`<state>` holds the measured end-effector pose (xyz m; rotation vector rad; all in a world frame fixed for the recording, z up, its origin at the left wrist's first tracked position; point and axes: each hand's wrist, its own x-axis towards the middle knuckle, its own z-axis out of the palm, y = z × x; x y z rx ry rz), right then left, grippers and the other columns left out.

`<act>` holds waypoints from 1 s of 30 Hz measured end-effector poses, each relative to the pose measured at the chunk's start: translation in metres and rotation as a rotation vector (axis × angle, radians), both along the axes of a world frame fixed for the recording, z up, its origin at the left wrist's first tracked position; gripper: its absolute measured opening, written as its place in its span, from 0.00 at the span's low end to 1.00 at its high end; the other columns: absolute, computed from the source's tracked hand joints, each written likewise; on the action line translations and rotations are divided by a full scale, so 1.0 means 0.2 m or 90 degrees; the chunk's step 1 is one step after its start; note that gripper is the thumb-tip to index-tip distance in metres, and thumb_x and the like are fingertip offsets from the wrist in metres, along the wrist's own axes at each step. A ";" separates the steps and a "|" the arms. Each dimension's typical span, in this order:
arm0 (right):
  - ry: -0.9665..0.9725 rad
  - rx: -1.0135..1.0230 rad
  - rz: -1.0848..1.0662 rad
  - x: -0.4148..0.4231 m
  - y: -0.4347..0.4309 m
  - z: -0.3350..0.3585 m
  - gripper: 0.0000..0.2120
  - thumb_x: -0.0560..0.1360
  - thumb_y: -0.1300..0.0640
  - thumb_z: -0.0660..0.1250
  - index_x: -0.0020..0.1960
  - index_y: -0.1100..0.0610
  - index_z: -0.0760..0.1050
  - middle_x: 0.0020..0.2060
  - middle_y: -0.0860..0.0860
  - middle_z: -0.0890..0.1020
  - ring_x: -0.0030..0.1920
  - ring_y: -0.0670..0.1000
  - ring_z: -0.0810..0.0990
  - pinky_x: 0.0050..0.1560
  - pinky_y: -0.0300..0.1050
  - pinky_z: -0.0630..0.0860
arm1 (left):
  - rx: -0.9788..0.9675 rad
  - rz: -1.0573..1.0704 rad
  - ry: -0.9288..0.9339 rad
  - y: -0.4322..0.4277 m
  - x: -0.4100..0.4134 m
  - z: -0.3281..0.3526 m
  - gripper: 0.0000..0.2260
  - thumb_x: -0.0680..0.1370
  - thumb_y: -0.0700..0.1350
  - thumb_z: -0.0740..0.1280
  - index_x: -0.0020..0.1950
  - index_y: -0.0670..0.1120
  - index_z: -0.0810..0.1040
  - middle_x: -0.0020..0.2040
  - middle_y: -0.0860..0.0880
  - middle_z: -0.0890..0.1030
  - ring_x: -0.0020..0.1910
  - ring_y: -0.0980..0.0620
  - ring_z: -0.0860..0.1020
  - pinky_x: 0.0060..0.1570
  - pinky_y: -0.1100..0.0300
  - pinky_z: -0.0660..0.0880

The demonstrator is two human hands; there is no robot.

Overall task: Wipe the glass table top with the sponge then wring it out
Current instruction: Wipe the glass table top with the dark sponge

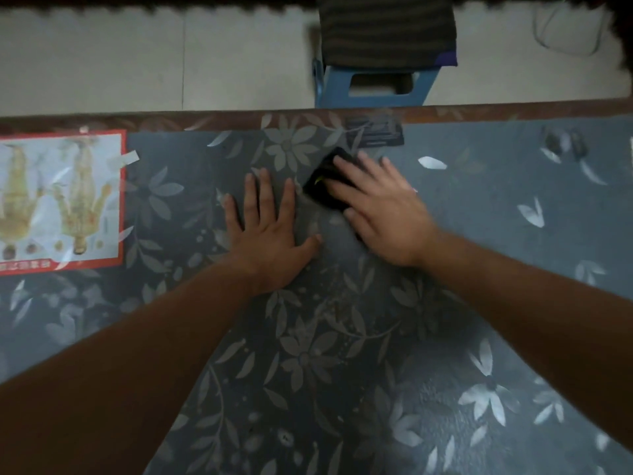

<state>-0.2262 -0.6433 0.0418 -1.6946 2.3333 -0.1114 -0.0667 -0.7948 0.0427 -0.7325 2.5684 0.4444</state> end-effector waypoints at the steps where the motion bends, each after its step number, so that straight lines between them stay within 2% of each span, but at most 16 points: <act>1: 0.010 -0.005 -0.037 -0.09 -0.03 0.00 0.26 0.82 0.49 0.53 0.79 0.48 0.60 0.81 0.53 0.57 0.80 0.63 0.53 0.78 0.64 0.49 | 0.007 0.001 0.002 0.00 0.00 0.00 0.41 0.77 0.70 0.49 0.78 0.52 0.30 0.77 0.44 0.26 0.75 0.46 0.24 0.73 0.39 0.29; 4: -0.010 -0.007 -0.311 -0.32 -0.22 0.02 0.26 0.83 0.48 0.50 0.81 0.46 0.54 0.82 0.51 0.53 0.81 0.60 0.48 0.79 0.60 0.43 | 0.021 0.005 0.016 0.00 0.01 -0.01 0.41 0.76 0.72 0.47 0.78 0.53 0.30 0.77 0.45 0.25 0.74 0.47 0.24 0.72 0.40 0.28; 6: 0.003 -0.009 -0.368 -0.26 -0.35 0.02 0.26 0.84 0.48 0.50 0.81 0.46 0.53 0.82 0.50 0.54 0.81 0.59 0.46 0.80 0.60 0.43 | 0.026 0.016 0.026 0.00 0.01 -0.02 0.43 0.73 0.74 0.43 0.79 0.52 0.31 0.77 0.46 0.26 0.74 0.48 0.24 0.73 0.40 0.29; 7: 0.027 -0.015 -0.315 -0.18 -0.37 0.01 0.26 0.83 0.48 0.51 0.81 0.47 0.54 0.82 0.51 0.55 0.81 0.60 0.47 0.79 0.62 0.44 | 0.027 0.025 0.029 0.00 0.01 -0.02 0.45 0.71 0.75 0.40 0.79 0.51 0.31 0.78 0.47 0.27 0.75 0.48 0.24 0.73 0.41 0.29; 10: 0.016 -0.004 -0.010 0.01 -0.22 0.00 0.27 0.82 0.50 0.55 0.80 0.49 0.57 0.81 0.52 0.57 0.81 0.61 0.50 0.79 0.63 0.47 | 0.017 0.040 0.033 0.01 0.01 -0.01 0.49 0.67 0.77 0.37 0.79 0.47 0.31 0.79 0.47 0.29 0.76 0.49 0.26 0.73 0.42 0.29; 12: 0.011 0.014 0.059 -0.06 -0.08 0.02 0.26 0.82 0.51 0.55 0.80 0.48 0.58 0.81 0.52 0.57 0.80 0.61 0.51 0.78 0.63 0.47 | 0.018 0.033 0.025 0.01 0.01 -0.01 0.48 0.70 0.76 0.39 0.79 0.47 0.31 0.79 0.46 0.29 0.76 0.48 0.26 0.73 0.42 0.29; 13: 0.022 0.017 0.007 -0.14 -0.04 0.02 0.26 0.82 0.51 0.53 0.80 0.48 0.57 0.81 0.53 0.56 0.80 0.61 0.50 0.79 0.64 0.47 | 0.022 0.027 0.022 0.01 0.01 0.00 0.46 0.72 0.75 0.40 0.79 0.47 0.31 0.78 0.46 0.28 0.75 0.48 0.26 0.73 0.41 0.29; 16: -0.003 0.008 -0.320 -0.28 0.03 0.03 0.27 0.83 0.48 0.50 0.81 0.46 0.53 0.82 0.50 0.51 0.81 0.60 0.46 0.80 0.62 0.45 | 0.029 0.017 0.028 0.00 0.02 -0.01 0.43 0.75 0.73 0.42 0.79 0.47 0.30 0.78 0.46 0.27 0.75 0.48 0.25 0.73 0.41 0.29; 17: -0.001 -0.003 -0.377 -0.23 0.02 0.03 0.27 0.83 0.48 0.49 0.81 0.47 0.52 0.82 0.50 0.51 0.81 0.60 0.46 0.80 0.61 0.45 | 0.031 0.017 0.030 0.00 0.02 -0.01 0.42 0.76 0.72 0.42 0.79 0.47 0.30 0.78 0.46 0.27 0.75 0.48 0.25 0.73 0.41 0.29; 18: 0.023 -0.013 -0.379 -0.13 0.02 0.02 0.27 0.82 0.48 0.50 0.81 0.48 0.53 0.82 0.51 0.52 0.81 0.61 0.47 0.79 0.62 0.46 | 0.034 0.018 0.032 0.00 0.02 -0.01 0.41 0.77 0.71 0.42 0.79 0.47 0.31 0.78 0.46 0.27 0.75 0.48 0.25 0.73 0.41 0.29; 20: 0.046 -0.022 -0.236 0.10 0.08 -0.01 0.28 0.81 0.50 0.51 0.81 0.50 0.56 0.81 0.54 0.56 0.80 0.63 0.52 0.78 0.66 0.52 | 0.041 0.025 0.037 0.00 0.02 0.00 0.38 0.78 0.69 0.40 0.79 0.47 0.32 0.78 0.46 0.27 0.75 0.48 0.25 0.73 0.41 0.29; 22: 0.021 0.010 -0.042 0.26 0.23 0.00 0.27 0.81 0.51 0.53 0.80 0.50 0.57 0.81 0.54 0.58 0.80 0.63 0.53 0.78 0.65 0.51 | 0.040 0.031 0.037 0.01 0.01 0.00 0.37 0.78 0.68 0.39 0.79 0.48 0.32 0.78 0.46 0.28 0.75 0.48 0.26 0.73 0.42 0.28; 24: 0.020 0.013 0.028 0.18 0.32 0.00 0.27 0.80 0.52 0.54 0.79 0.49 0.59 0.80 0.53 0.60 0.80 0.63 0.54 0.78 0.65 0.51 | 0.026 0.033 0.038 0.01 0.01 0.00 0.36 0.79 0.67 0.39 0.79 0.48 0.33 0.78 0.46 0.28 0.76 0.48 0.26 0.73 0.42 0.29; 26: 0.034 -0.017 -0.135 0.05 0.32 -0.02 0.27 0.80 0.52 0.53 0.79 0.48 0.59 0.80 0.54 0.60 0.79 0.63 0.55 0.77 0.67 0.53 | 0.013 0.028 0.049 0.02 0.01 -0.01 0.36 0.80 0.66 0.41 0.80 0.47 0.34 0.79 0.45 0.29 0.76 0.47 0.27 0.74 0.42 0.29; 28: 0.010 -0.036 -0.363 0.02 0.26 -0.02 0.27 0.82 0.50 0.50 0.80 0.48 0.57 0.81 0.52 0.56 0.81 0.61 0.51 0.79 0.64 0.49 | 0.011 0.021 0.082 0.02 0.03 -0.02 0.36 0.80 0.65 0.45 0.80 0.48 0.37 0.79 0.45 0.31 0.77 0.47 0.28 0.74 0.42 0.30; 30: 0.015 -0.057 -0.428 0.19 0.20 -0.02 0.27 0.82 0.49 0.50 0.81 0.49 0.57 0.81 0.52 0.55 0.81 0.61 0.50 0.79 0.62 0.48 | 0.043 0.023 0.139 0.00 0.05 -0.01 0.36 0.80 0.65 0.52 0.81 0.49 0.45 0.81 0.45 0.36 0.79 0.47 0.32 0.75 0.44 0.31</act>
